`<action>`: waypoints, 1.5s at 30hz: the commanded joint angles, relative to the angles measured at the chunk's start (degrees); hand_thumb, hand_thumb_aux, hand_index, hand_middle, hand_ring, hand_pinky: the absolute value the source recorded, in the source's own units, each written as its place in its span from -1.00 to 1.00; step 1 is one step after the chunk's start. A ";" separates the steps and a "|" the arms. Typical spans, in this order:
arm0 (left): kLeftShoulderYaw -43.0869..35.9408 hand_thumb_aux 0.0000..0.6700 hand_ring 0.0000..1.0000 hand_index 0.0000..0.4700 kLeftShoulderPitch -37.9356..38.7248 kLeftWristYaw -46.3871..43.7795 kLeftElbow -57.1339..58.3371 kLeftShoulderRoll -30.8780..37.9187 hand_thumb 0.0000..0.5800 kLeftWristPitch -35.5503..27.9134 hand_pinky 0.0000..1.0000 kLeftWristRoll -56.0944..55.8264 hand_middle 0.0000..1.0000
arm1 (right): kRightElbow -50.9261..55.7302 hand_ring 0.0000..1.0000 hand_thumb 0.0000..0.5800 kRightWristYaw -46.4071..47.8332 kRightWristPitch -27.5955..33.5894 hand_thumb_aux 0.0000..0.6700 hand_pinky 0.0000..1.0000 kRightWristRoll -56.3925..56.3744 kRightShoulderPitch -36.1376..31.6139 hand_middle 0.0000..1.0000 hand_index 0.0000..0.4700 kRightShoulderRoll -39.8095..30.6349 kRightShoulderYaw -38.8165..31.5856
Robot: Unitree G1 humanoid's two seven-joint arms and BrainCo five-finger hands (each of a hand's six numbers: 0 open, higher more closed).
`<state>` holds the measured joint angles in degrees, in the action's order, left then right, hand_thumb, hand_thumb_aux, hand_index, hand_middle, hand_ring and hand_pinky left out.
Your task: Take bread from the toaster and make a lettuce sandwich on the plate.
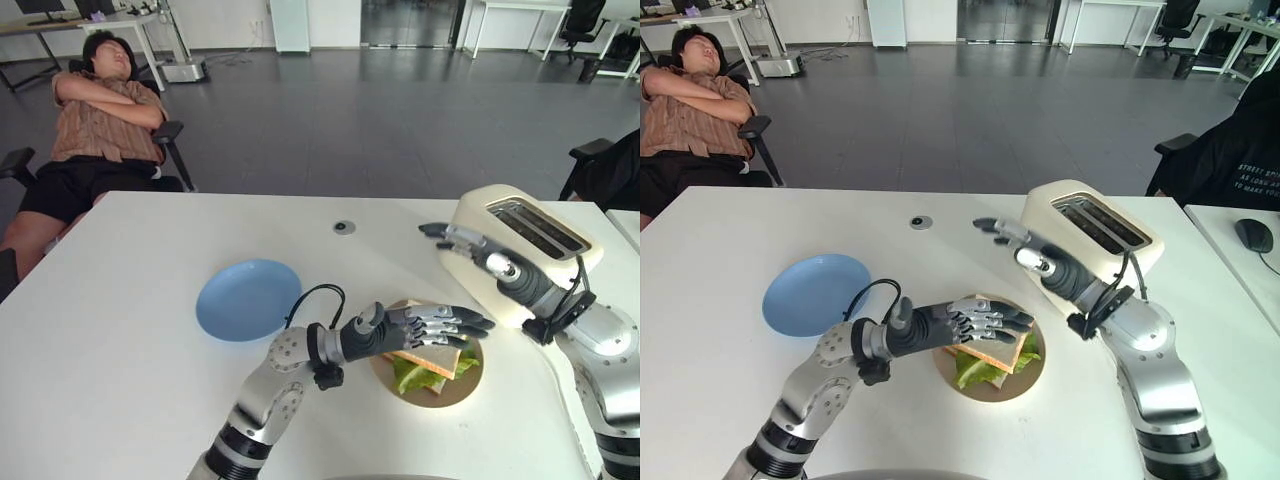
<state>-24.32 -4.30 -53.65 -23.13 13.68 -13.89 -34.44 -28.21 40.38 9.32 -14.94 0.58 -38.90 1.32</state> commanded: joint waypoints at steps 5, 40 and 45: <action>-10.43 1.00 1.00 1.00 4.14 -11.27 0.30 17.57 1.00 -4.71 1.00 9.79 1.00 | -4.23 1.00 1.00 25.48 9.88 1.00 1.00 -9.20 15.49 1.00 1.00 -19.07 -1.43; -9.26 1.00 1.00 1.00 -32.19 38.91 84.90 -3.78 1.00 27.77 1.00 52.05 1.00 | 66.08 1.00 1.00 -2.30 -17.12 1.00 1.00 20.43 -30.79 1.00 1.00 19.91 -19.57; -7.05 1.00 1.00 1.00 -33.28 36.72 86.42 -4.76 1.00 32.17 1.00 51.37 1.00 | 60.23 1.00 1.00 2.70 -17.48 1.00 1.00 15.92 -26.83 1.00 1.00 17.46 -16.02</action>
<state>-31.60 -42.37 -12.67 60.82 8.50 19.48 16.45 36.37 40.89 -9.03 3.23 -28.68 -19.44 -16.56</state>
